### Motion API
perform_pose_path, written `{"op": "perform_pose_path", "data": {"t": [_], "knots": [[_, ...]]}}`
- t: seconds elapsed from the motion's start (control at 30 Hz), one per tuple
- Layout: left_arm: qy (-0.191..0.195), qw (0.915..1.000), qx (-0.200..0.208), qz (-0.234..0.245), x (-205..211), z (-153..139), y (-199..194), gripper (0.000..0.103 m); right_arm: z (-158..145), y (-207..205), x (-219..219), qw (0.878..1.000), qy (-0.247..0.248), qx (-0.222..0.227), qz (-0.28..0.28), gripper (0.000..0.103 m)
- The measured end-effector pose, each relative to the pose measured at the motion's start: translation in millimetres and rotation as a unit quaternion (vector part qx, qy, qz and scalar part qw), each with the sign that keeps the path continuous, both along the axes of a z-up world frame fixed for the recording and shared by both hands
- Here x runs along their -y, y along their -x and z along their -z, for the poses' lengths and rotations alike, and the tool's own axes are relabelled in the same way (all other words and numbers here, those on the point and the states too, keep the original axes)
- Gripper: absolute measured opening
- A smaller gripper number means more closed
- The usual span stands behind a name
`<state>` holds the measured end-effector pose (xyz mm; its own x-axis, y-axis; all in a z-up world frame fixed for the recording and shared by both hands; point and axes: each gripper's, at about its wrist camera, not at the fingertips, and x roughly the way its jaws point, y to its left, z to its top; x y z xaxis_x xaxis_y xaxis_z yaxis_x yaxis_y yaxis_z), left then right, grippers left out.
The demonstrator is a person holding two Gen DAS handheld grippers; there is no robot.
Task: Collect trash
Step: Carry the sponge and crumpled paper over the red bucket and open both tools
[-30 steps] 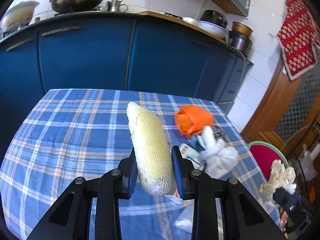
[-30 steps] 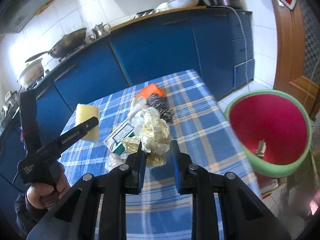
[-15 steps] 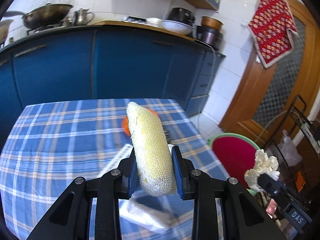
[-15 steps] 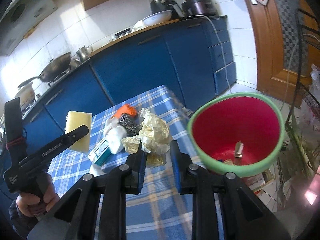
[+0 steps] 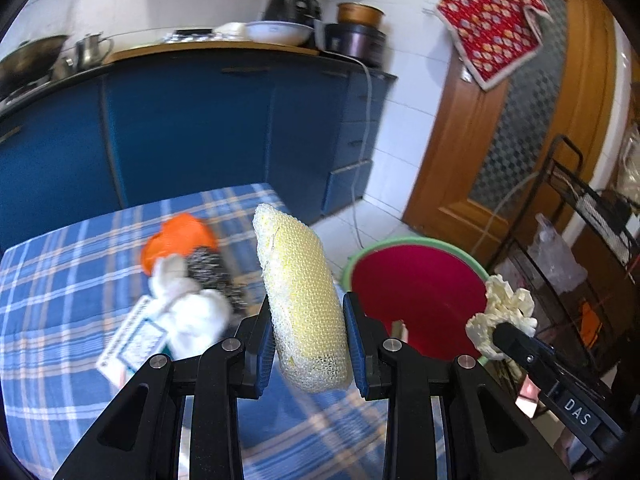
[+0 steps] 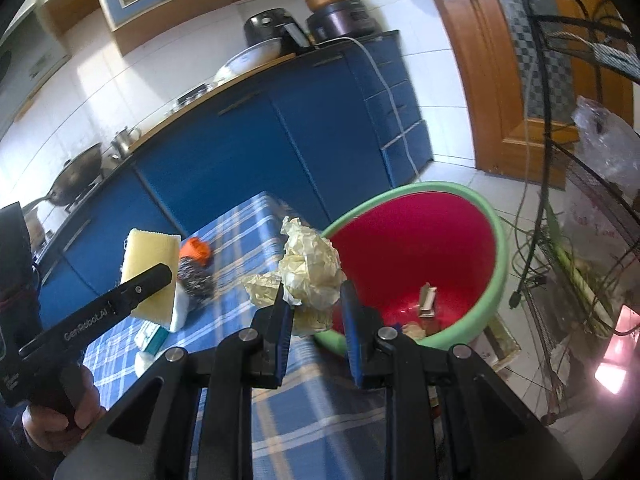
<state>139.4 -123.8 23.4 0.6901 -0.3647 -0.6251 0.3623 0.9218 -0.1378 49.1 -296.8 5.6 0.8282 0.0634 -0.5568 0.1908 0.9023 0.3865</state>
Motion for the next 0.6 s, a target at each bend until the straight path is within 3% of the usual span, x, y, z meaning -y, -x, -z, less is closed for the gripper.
{"op": "perform_pose_path", "data": {"t": [0.6], "knots": [[-0.046, 0.9945, -0.043, 0.084, 107, 40, -27, 0.033, 41, -14, 64, 0.998, -0.009, -0.033, 0.055, 0.028]]}}
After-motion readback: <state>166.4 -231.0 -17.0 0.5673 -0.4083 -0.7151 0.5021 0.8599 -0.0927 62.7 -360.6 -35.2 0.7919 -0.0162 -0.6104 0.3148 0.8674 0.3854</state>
